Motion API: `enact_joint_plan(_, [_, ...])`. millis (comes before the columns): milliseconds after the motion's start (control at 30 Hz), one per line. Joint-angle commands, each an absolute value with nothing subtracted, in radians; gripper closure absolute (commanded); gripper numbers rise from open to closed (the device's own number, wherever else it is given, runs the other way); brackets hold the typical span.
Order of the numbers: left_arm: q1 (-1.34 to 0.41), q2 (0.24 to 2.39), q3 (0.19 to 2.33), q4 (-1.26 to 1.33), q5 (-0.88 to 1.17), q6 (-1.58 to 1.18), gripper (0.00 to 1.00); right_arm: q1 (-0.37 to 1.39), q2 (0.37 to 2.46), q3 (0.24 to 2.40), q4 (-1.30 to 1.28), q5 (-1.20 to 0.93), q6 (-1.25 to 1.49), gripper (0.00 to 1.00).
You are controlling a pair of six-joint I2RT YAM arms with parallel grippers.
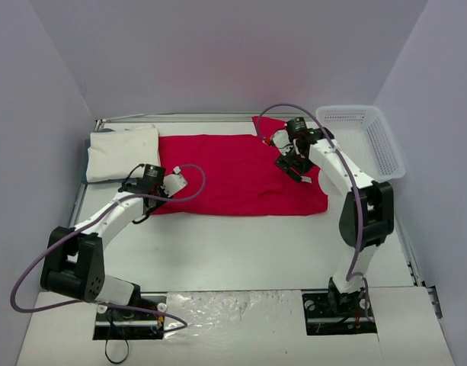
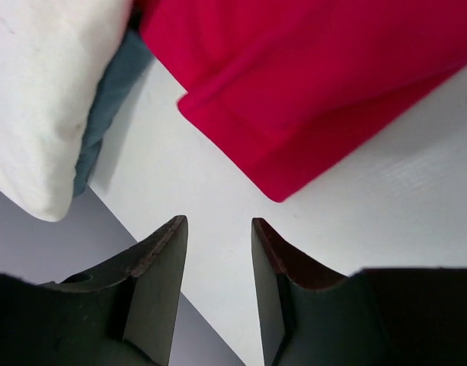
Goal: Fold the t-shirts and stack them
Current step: Fold the flattened tshirt in 1/3 of the way
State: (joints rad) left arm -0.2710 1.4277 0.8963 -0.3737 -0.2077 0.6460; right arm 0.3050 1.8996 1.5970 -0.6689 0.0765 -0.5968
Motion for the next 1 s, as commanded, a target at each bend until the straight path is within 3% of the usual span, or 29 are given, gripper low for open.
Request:
enact_joint_plan(0, [-0.272,1.374,0.858,-0.417,-0.164,0.666,0.63,0.29,1.77,1.514,-0.693,0.068,-0.58,0.36])
enact_joint_plan(633, [-0.258,1.512,0.815,-0.344,-0.081,0.683,0.72,0.212,1.614,1.309,-0.692,0.021,-0.568,0.37])
enact_joint_plan(733, [-0.255,1.543,0.818,-0.33,-0.086,0.683,0.78,0.195,1.612,1.284,-0.693,0.015,-0.577,0.37])
enact_joint_plan(800, [-0.255,1.552,0.822,-0.328,-0.078,0.678,0.97,0.19,1.612,1.256,-0.695,0.009,-0.586,0.37])
enact_joint_plan(967, [-0.255,1.563,0.824,-0.322,-0.071,0.664,0.98,0.173,1.638,1.212,-0.698,0.011,-0.604,0.38])
